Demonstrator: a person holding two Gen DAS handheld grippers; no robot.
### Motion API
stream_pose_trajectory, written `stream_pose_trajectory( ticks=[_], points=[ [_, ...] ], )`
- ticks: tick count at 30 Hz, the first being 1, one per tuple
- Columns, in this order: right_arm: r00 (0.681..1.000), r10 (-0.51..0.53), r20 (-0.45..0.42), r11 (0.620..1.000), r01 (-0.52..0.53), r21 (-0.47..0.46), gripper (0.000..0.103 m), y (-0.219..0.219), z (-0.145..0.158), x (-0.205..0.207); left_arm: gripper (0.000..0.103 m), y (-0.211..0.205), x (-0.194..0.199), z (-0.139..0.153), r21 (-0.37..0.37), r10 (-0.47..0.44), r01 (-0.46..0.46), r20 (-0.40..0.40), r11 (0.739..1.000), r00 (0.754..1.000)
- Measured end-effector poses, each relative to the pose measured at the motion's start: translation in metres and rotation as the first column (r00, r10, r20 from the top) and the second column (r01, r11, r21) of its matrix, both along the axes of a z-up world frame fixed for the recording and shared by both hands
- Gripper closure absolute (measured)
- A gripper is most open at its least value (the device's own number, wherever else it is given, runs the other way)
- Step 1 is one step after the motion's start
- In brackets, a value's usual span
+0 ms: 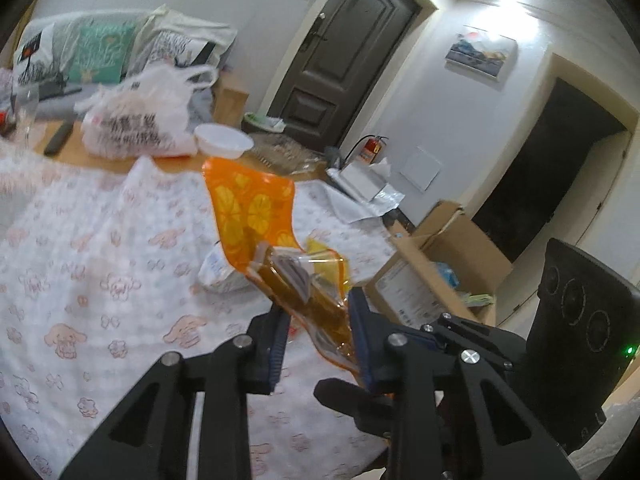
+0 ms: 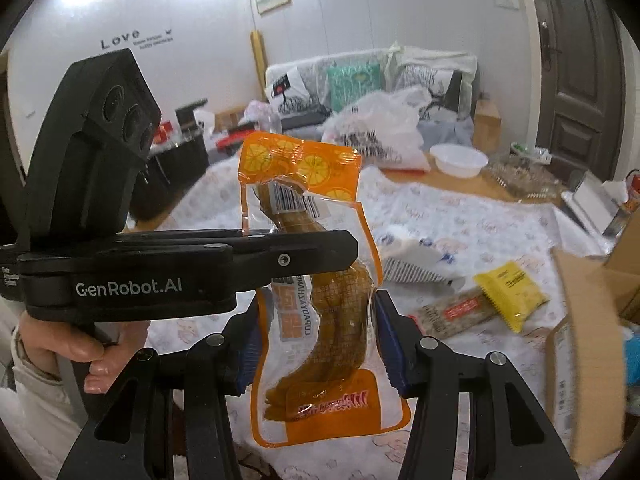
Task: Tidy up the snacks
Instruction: 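Lift the orange pouch with the right tool and carry it over the box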
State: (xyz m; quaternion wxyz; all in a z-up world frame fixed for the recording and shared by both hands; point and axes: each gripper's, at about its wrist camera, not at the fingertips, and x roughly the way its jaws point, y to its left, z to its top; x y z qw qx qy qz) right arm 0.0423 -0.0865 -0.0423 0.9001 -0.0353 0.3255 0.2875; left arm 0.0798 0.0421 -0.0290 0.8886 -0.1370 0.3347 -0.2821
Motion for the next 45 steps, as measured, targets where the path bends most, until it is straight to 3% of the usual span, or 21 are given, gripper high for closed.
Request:
stream_pose_trajectory(
  ticks=[7,11,19,25,30,45],
  points=[
    [0.995,-0.026,0.095,0.998,0.021,0.053,0.057,-0.051,0.044,-0.027,0.077,-0.051,-0.021,0.051,0.049,-0.058,0.054,0.1,0.997,0.993],
    [0.987,-0.059,0.151,0.996,0.049,0.069,0.057,-0.093,0.065,-0.043,0.077,-0.1,-0.03,0.08,0.089,-0.123,0.11,0.156,0.99,0.98],
    [0.975,-0.129,0.182,0.991,0.119,0.064,0.057,-0.187,0.083,-0.051,0.077,-0.196,-0.019,0.103,0.157,-0.245,0.22,0.167,0.963,0.955],
    [0.973,-0.174,0.155,0.985,0.169,0.04,0.057,-0.242,0.074,-0.04,0.077,-0.258,0.001,0.093,0.184,-0.298,0.274,0.113,0.944,0.948],
    [0.974,-0.195,0.118,0.981,0.193,0.025,0.057,-0.272,0.057,-0.021,0.077,-0.287,0.026,0.073,0.195,-0.309,0.292,0.059,0.936,0.949],
    [0.975,-0.218,0.044,0.976,0.219,-0.001,0.057,-0.284,0.02,0.022,0.076,-0.323,0.077,0.025,0.265,-0.287,0.291,-0.055,0.919,0.956]
  ],
)
